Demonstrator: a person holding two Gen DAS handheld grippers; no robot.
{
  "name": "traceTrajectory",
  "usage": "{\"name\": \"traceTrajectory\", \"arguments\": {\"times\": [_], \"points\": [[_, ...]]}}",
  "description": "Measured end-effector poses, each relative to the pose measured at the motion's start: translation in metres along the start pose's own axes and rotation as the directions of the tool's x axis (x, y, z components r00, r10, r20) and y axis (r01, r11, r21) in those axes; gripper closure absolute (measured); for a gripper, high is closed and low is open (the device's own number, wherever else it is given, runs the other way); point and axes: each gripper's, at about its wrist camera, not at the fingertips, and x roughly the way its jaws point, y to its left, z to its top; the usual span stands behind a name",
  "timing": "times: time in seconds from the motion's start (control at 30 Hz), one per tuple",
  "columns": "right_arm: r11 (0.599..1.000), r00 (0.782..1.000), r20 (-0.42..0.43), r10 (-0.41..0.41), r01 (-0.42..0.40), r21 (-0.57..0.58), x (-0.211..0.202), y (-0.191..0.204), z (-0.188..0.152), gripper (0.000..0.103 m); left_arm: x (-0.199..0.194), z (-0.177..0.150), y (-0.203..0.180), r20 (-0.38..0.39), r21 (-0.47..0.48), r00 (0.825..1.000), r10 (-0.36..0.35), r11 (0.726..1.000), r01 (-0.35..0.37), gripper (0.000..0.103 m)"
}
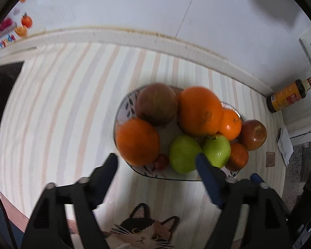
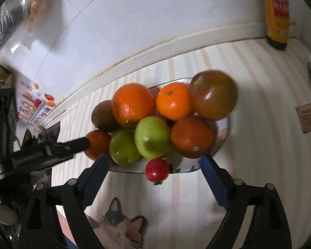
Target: Organize fruits
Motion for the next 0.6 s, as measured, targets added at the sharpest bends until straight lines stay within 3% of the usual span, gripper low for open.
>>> {"name": "traceTrajectory", "arguments": {"times": [0.07,0.13,0.23,0.33,0.43,0.6], "points": [[0.998,0.999,-0.006,-0.052,0.052,-0.019,-0.006,0.002,0.002,0.010,-0.009,-0.001,-0.002,0.019,0.021,0.999,0.028,0.999,-0.028,0.014],[0.991,0.992,-0.026,-0.127,0.125,-0.049,-0.013,0.005,0.003,0.007,-0.019,-0.004,-0.004,0.037,0.041,0.997,0.068,0.997,-0.070,0.014],[0.982,0.984,-0.034,-0.173,0.170,-0.079,-0.026,0.008,0.003,0.007,-0.034,-0.013,-0.007,0.062,0.061,0.992,0.106,0.992,-0.110,0.014],[0.974,0.980,-0.020,-0.199,0.196,-0.113,-0.044,0.014,0.004,0.007,-0.048,-0.025,-0.012,0.084,0.073,0.989,0.124,0.989,-0.130,0.013],[0.967,0.976,0.006,-0.216,0.215,-0.134,-0.069,0.021,0.001,0.006,-0.065,-0.037,-0.014,0.105,0.075,0.988,0.110,0.990,-0.118,0.005],[0.963,0.973,0.058,-0.223,0.229,-0.139,-0.116,0.037,-0.011,0.005,-0.108,-0.063,-0.019,0.176,0.111,0.979,0.102,0.986,-0.123,0.005]]}}
